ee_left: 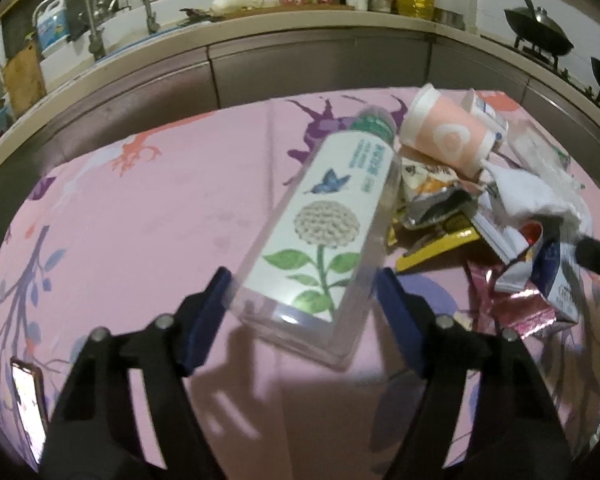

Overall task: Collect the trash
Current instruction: 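Grasp the clear plastic bottle with the left tool while the right tool grasps the white milk carton, then carry the bottle and carton to the beige bin and release both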

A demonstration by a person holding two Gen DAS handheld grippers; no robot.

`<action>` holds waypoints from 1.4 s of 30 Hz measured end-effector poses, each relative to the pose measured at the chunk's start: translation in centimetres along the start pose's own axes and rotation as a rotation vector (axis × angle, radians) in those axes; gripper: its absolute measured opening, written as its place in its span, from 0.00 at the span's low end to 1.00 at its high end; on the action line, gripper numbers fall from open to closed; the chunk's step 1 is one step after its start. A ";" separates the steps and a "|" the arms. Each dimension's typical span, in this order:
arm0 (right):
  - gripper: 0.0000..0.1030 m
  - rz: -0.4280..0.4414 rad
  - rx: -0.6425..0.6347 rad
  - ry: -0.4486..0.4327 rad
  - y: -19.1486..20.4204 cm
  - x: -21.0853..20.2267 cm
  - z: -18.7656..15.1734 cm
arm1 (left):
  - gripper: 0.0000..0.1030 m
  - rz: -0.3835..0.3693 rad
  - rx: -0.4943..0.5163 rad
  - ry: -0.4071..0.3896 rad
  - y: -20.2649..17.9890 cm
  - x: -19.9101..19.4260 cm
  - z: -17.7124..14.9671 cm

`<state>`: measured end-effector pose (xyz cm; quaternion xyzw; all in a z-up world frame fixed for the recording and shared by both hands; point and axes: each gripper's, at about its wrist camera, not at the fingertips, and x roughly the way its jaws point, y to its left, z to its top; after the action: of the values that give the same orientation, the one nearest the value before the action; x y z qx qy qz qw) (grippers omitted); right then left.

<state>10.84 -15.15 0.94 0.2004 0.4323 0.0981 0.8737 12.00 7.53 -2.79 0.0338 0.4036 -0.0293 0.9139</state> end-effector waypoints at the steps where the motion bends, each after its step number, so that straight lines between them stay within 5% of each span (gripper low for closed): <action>1: 0.69 -0.002 0.007 0.030 0.1 0.8 0.1 | 0.66 -0.005 0.004 -0.010 -0.2 -0.2 -0.1; 8: 0.69 -0.084 -0.125 -0.014 0.2 -0.7 -1.6 | 0.60 -0.086 0.002 -0.007 -1.1 -2.6 -1.9; 15: 0.69 -0.161 -0.103 -0.064 -4.2 -5.1 -3.0 | 0.59 -0.154 -0.039 0.033 -1.3 -5.5 -5.8; 20: 0.69 -0.154 -0.082 -0.095 -5.1 -6.6 -3.6 | 0.78 -0.125 -0.069 0.063 -1.0 -6.4 -6.5; 27: 0.71 -0.194 -0.242 -0.101 -2.3 -4.7 -4.2 | 0.85 -0.054 -0.087 0.002 -1.2 -6.1 -2.8; 33: 0.71 -0.259 -0.356 -0.120 -1.8 -3.2 -4.3 | 0.84 -0.005 -0.021 0.052 -2.9 -3.0 -0.9; 36: 0.68 -0.249 -0.364 -0.120 -2.3 -3.0 -4.3 | 0.69 -0.009 -0.030 0.076 -2.8 -2.0 -0.8; 37: 0.59 -0.232 -0.373 -0.116 -2.3 -3.0 -4.4 | 0.59 -0.026 -0.035 0.089 -2.7 -1.8 -1.0; 42: 0.50 -0.174 -0.379 -0.075 -2.6 -3.8 -5.0 | 0.57 -0.035 -0.065 0.079 -1.9 -2.6 -2.2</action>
<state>4.56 -17.48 -0.22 -0.0019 0.3888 0.0942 0.9165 8.50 5.86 -2.39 -0.0019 0.4406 -0.0309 0.8972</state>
